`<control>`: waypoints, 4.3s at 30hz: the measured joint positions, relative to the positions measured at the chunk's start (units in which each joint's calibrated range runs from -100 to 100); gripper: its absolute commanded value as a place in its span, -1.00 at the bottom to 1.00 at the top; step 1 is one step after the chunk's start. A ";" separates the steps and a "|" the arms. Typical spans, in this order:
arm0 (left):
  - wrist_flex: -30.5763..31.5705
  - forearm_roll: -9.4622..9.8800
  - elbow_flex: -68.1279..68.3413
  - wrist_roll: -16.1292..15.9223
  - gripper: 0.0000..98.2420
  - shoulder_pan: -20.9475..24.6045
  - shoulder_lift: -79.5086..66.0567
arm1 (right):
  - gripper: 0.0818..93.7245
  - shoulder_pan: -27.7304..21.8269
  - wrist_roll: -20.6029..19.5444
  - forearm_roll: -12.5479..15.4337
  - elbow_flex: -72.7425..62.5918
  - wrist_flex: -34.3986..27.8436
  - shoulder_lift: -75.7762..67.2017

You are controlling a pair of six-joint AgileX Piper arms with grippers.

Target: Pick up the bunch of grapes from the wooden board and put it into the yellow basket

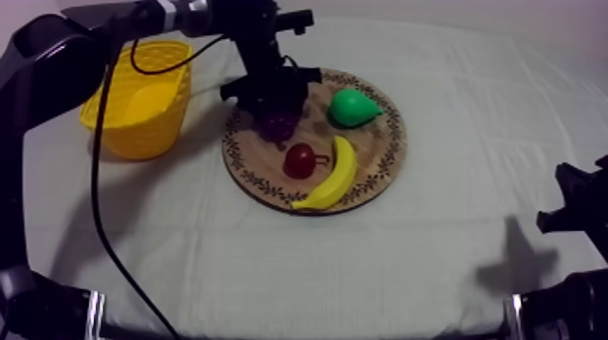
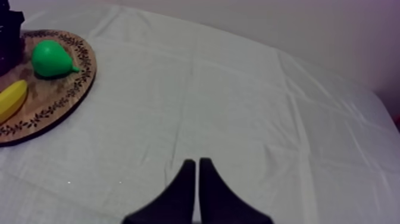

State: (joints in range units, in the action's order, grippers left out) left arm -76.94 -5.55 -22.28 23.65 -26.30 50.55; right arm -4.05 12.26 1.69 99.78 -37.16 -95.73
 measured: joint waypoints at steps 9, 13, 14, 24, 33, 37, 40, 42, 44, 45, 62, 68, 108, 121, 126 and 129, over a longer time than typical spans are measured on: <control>3.84 0.19 4.29 -2.93 0.07 -0.84 -7.41 | -0.99 0.00 0.00 0.00 0.00 0.00 0.00; 6.73 0.04 9.72 -4.68 0.08 -0.97 -14.49 | -0.99 0.00 0.00 0.00 0.00 0.00 0.00; 7.72 -0.16 11.37 -5.14 0.08 -0.93 -16.59 | -0.99 0.00 0.00 0.00 0.00 0.00 0.00; 13.85 -1.09 30.97 -8.01 0.10 0.97 -38.79 | -0.99 0.00 0.00 0.00 0.00 0.00 0.00; 16.94 -4.22 46.76 -13.59 0.10 9.52 -53.58 | -0.99 0.00 0.00 0.00 0.00 0.00 0.00; 16.14 -4.39 49.12 -16.02 0.10 15.04 -55.85 | -0.99 0.00 0.00 0.00 0.00 0.00 0.00; 15.35 -4.40 49.03 -17.48 0.10 18.81 -55.96 | -0.99 0.00 0.00 0.00 0.00 0.00 0.00; 14.98 -4.45 48.43 -18.33 0.10 21.01 -55.55 | -0.99 0.00 0.00 0.00 0.00 0.00 0.00; 14.66 -4.31 47.33 -19.01 0.10 22.90 -54.64 | -0.99 0.00 0.00 0.00 0.00 0.00 0.00; 14.51 -4.08 46.64 -19.22 0.10 23.77 -54.07 | -0.99 0.00 0.00 0.00 0.00 0.00 0.00; 17.95 -3.79 38.72 -21.38 0.13 25.02 -37.44 | -0.99 0.00 0.00 0.00 0.00 -0.03 0.00; 18.34 -3.45 35.39 -21.29 0.14 23.28 -30.63 | -0.99 0.00 0.00 0.00 0.00 -0.03 0.00; 25.85 -2.58 54.23 -21.97 0.21 20.48 -53.95 | -0.99 0.00 0.00 0.00 0.00 -0.03 0.00; 31.01 -4.18 72.19 -22.72 -0.46 21.62 -76.97 | -0.99 0.00 0.00 0.00 0.00 -0.03 0.00; 39.15 -5.88 83.74 -24.90 -0.76 22.40 -85.82 | -0.99 0.00 0.00 0.00 0.00 -0.03 0.00; 44.34 -5.79 91.12 -25.95 -0.87 22.91 -91.40 | -0.99 0.00 0.00 0.00 0.00 -0.03 0.00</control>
State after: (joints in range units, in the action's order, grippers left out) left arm -32.59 -11.34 68.84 -2.30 -3.38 -40.86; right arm -4.05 12.26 1.69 99.78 -37.18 -95.73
